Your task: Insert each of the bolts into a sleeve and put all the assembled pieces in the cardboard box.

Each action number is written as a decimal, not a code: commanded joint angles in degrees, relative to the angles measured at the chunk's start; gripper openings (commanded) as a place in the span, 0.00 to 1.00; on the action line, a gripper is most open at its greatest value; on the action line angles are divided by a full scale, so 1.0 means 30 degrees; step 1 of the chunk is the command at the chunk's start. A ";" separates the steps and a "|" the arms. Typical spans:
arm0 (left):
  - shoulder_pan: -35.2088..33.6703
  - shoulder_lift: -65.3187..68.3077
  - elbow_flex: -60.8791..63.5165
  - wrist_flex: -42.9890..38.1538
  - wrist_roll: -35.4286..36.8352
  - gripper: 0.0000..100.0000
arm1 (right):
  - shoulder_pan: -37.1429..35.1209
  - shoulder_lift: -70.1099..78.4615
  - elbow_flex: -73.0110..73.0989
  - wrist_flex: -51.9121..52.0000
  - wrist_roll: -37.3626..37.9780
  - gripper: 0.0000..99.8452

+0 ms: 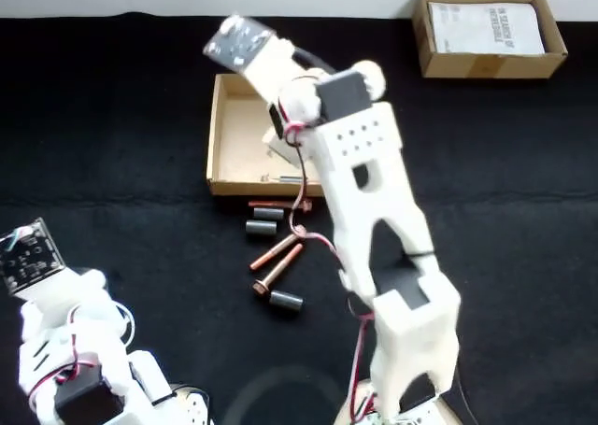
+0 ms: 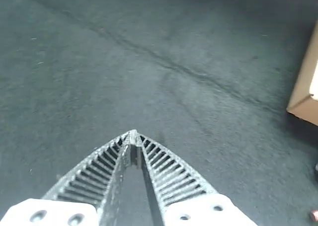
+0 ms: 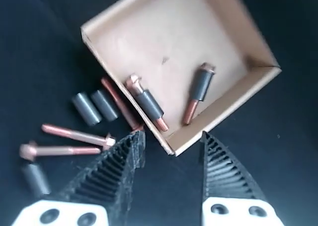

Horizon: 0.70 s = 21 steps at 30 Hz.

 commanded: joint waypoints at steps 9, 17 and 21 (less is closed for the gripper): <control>-0.1744 -0.0073 -0.0015 0.0147 -0.0088 0.01 | -0.6725 -1.2147 1.6542 0.0220 -0.4835 0.16; -0.1773 -0.0073 0.1861 0.0117 -0.0088 0.01 | -0.7487 -1.4725 2.2989 -0.1158 -0.5158 0.16; -0.1773 -0.0073 0.3238 0.0000 -0.0059 0.01 | -0.6227 -1.4725 2.4630 -0.2886 -0.5099 0.16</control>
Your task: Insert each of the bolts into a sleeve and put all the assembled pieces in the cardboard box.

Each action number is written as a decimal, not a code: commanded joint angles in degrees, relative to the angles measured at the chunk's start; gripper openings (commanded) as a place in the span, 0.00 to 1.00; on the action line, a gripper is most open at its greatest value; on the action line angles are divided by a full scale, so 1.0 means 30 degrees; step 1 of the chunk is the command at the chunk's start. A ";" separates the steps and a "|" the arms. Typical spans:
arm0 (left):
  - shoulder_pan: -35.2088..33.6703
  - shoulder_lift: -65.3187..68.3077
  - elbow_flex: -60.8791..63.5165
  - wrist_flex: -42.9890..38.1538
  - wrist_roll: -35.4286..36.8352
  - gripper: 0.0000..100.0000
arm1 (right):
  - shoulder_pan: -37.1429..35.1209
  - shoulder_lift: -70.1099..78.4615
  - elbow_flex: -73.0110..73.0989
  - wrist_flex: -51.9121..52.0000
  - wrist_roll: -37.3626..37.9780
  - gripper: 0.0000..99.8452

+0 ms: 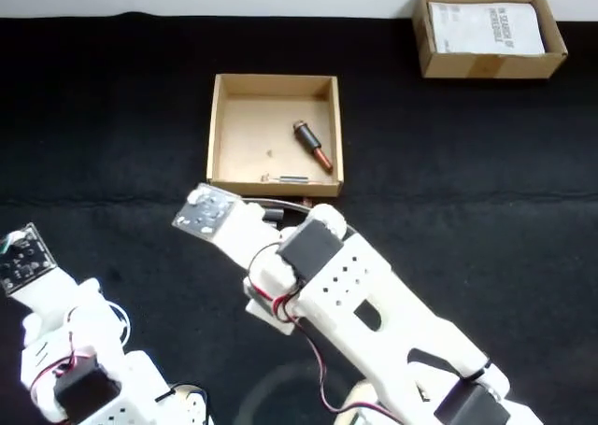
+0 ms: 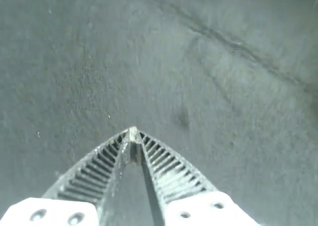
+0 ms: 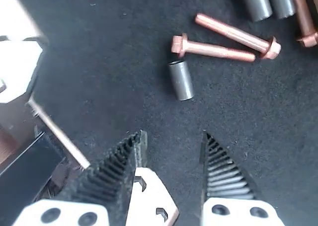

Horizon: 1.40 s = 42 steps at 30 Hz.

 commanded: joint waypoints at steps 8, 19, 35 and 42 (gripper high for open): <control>-0.0278 -0.0073 0.3004 -0.1172 0.0059 0.01 | 0.1421 -0.0601 0.5231 -0.5407 0.2462 0.16; -0.2916 -0.0015 0.5670 -0.5597 0.0088 0.01 | 0.1304 0.3853 0.4996 -0.6989 0.2784 0.16; -0.2945 -0.0015 0.5670 -0.5480 0.0088 0.01 | 0.0952 1.0681 -0.0659 -0.6462 0.3634 0.16; -0.2945 -0.0044 0.5670 -0.5480 0.0088 0.01 | 0.0630 1.2088 -0.1451 -0.4234 0.3604 0.16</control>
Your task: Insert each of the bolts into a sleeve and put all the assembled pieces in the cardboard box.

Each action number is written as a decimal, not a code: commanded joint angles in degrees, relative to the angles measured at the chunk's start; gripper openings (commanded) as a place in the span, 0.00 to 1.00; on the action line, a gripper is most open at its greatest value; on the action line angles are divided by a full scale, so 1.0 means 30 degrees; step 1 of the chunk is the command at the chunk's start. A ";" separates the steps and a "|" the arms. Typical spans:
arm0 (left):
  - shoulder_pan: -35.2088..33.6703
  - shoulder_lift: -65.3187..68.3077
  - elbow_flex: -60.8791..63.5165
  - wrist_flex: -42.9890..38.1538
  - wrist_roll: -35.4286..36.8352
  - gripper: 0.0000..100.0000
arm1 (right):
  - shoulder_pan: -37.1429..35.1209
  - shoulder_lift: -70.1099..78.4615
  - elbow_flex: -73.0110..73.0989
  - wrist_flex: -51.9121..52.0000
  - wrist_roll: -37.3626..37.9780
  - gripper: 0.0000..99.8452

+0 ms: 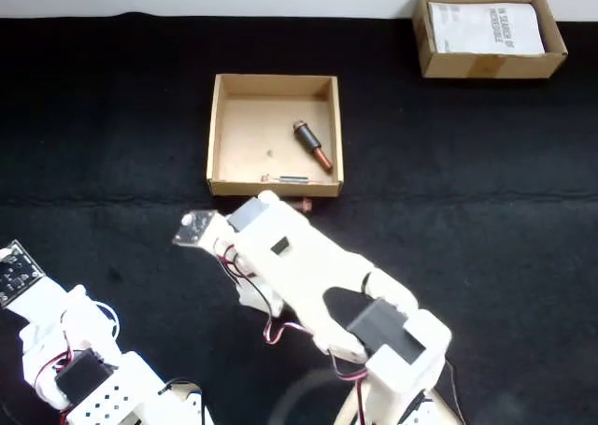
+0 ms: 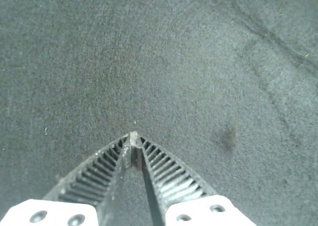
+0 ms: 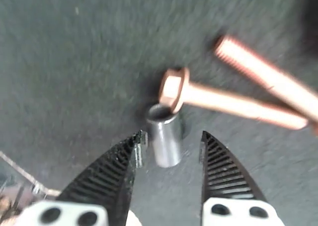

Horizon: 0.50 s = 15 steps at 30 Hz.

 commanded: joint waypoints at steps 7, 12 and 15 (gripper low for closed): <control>-0.0190 -0.0073 0.0337 -0.0322 0.0029 0.01 | -0.0220 0.0190 -0.0747 0.0630 0.0059 0.16; -0.0190 -0.0073 0.0337 -0.0322 0.0029 0.01 | -0.0425 0.0220 -0.0747 0.0718 0.0059 0.16; -0.0190 -0.0103 0.0337 -0.0322 0.0029 0.01 | -0.0513 0.0249 -0.0747 0.0659 0.0059 0.16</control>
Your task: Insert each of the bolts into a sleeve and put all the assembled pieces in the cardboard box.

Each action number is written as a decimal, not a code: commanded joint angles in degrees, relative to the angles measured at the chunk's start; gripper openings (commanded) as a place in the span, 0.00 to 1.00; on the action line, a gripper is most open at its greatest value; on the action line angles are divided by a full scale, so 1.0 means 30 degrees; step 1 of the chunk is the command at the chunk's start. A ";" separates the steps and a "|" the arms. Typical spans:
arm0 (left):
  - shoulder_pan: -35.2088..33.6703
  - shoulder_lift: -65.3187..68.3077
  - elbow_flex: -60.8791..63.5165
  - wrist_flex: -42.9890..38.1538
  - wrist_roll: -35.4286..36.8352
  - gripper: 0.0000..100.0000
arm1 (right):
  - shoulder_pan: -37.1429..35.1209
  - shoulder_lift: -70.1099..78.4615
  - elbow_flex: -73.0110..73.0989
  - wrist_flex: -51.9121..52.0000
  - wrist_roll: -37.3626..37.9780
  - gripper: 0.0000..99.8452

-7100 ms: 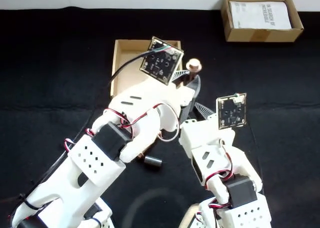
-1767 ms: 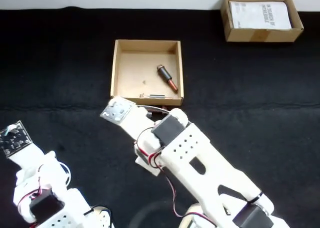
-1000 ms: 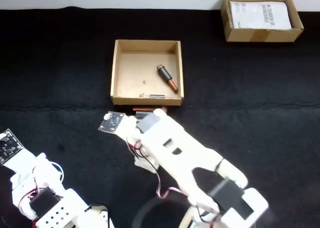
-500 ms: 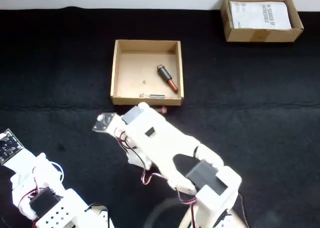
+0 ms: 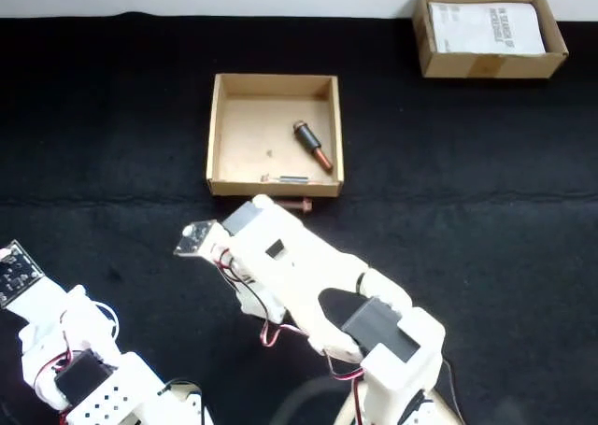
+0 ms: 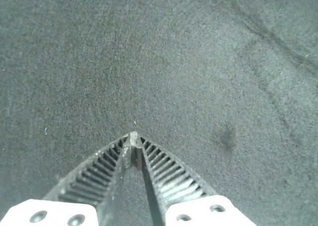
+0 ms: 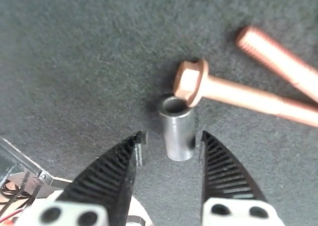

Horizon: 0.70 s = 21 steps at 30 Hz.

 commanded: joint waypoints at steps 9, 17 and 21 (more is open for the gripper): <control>-0.1040 -0.0103 0.0337 -0.0381 0.0029 0.01 | -0.0630 0.2740 -0.1158 0.0249 0.0059 0.13; -0.1128 -0.0132 0.0337 -0.0410 0.0029 0.01 | -0.0571 0.4821 -0.5993 0.3062 -0.1670 0.01; -0.1040 -0.0132 0.0337 -0.0410 0.0029 0.01 | -0.0542 0.5963 -0.8308 0.5201 -0.1934 0.01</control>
